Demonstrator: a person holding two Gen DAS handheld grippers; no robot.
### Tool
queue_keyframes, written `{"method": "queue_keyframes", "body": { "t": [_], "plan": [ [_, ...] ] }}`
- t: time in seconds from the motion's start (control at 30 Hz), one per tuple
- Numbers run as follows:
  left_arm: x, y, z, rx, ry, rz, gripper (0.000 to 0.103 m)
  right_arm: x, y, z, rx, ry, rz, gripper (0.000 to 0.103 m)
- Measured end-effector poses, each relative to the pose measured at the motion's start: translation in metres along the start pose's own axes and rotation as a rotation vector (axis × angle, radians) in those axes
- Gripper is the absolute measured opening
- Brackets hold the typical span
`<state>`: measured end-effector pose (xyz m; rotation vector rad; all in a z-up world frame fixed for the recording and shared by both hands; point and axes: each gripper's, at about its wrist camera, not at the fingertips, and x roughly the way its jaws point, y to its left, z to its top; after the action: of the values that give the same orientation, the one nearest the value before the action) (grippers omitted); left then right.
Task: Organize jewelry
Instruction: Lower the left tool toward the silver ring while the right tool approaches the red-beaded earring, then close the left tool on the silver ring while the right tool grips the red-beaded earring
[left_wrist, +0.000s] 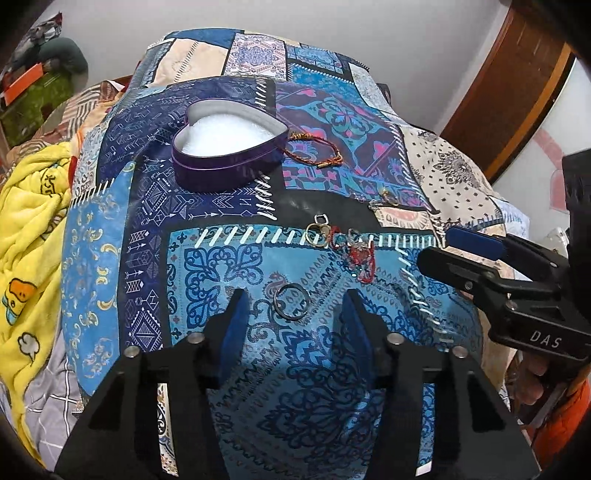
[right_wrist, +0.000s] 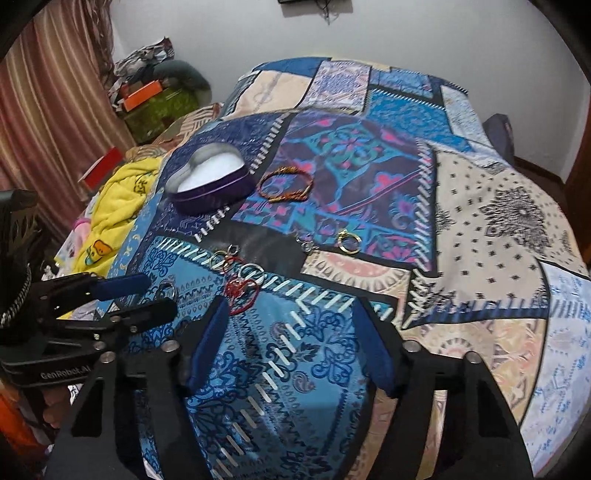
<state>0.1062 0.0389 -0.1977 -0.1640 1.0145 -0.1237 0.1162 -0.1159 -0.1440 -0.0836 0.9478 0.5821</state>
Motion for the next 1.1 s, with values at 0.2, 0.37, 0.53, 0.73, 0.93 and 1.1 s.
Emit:
{"method": "queue_keyframes", "body": {
  "t": [0.2,0.37,0.53,0.73,0.93,1.1],
  "plan": [
    [0.004,-0.002,-0.001,0.015,-0.003,0.007,0.039,0.012,0.003,0.006,-0.003,0.024,0.065,0.050],
    [0.004,-0.001,-0.002,0.011,-0.019,0.036,0.028,0.024,0.009,0.009,-0.010,0.052,0.095,0.040],
    [0.005,-0.001,-0.002,0.015,-0.025,0.030,0.020,0.035,0.012,0.012,-0.009,0.080,0.100,0.034],
    [0.004,-0.001,-0.003,0.014,-0.037,0.025,0.020,0.042,0.012,0.013,-0.003,0.101,0.094,0.020],
    [0.000,-0.003,-0.002,0.019,-0.049,0.024,0.020,0.042,0.008,0.013,0.015,0.102,0.084,0.010],
    [-0.007,-0.003,0.002,0.026,-0.074,0.035,0.020,0.032,0.002,0.010,0.006,0.100,0.050,0.010]
  ]
}}
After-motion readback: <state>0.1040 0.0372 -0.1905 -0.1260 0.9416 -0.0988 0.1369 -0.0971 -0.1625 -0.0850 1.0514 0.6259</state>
